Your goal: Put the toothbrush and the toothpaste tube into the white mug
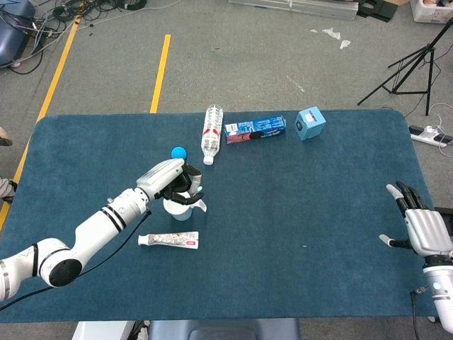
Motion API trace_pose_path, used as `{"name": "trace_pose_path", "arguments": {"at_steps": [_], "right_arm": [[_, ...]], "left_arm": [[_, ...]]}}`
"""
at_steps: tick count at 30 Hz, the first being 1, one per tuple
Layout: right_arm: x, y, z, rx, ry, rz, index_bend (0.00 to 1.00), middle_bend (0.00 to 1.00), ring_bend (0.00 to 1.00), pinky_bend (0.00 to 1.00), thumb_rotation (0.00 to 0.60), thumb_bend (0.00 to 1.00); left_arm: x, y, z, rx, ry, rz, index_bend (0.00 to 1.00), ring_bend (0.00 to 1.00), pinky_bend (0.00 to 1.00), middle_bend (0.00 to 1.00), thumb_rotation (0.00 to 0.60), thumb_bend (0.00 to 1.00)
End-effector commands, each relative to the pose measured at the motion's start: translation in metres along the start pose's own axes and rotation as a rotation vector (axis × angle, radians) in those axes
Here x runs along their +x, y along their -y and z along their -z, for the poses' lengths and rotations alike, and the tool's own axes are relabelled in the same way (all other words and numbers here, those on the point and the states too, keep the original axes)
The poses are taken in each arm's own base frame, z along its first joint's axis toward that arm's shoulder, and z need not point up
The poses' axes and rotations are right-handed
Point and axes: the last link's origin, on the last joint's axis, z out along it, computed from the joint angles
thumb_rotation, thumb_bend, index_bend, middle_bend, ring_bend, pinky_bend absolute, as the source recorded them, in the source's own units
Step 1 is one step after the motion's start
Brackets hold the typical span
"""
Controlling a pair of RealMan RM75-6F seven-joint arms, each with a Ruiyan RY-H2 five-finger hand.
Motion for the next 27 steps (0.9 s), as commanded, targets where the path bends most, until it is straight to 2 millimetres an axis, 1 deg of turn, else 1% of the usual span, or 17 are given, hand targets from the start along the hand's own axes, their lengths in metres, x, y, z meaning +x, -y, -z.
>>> {"name": "trace_pose_path", "arguments": {"at_steps": [1, 13, 27], "right_arm": [[0.000, 0.000, 0.000, 0.000, -0.001, -0.001, 0.11, 0.02, 0.01, 0.40, 0.600, 0.01], [0.002, -0.001, 0.000, -0.002, -0.003, -0.006, 0.11, 0.02, 0.01, 0.40, 0.600, 0.01], [0.000, -0.001, 0.000, -0.002, 0.004, -0.002, 0.11, 0.02, 0.01, 0.40, 0.600, 0.01]], "left_arm": [[-0.002, 0.004, -0.003, 0.007, 0.001, 0.002, 0.70, 1.00, 1.00, 1.00, 0.600, 0.41], [-0.007, 0.019, -0.011, 0.032, 0.007, 0.024, 0.70, 1.00, 1.00, 1.00, 0.600, 0.41], [-0.008, 0.044, -0.007, 0.085, 0.009, 0.034, 0.70, 1.00, 1.00, 1.00, 0.600, 0.41]]}}
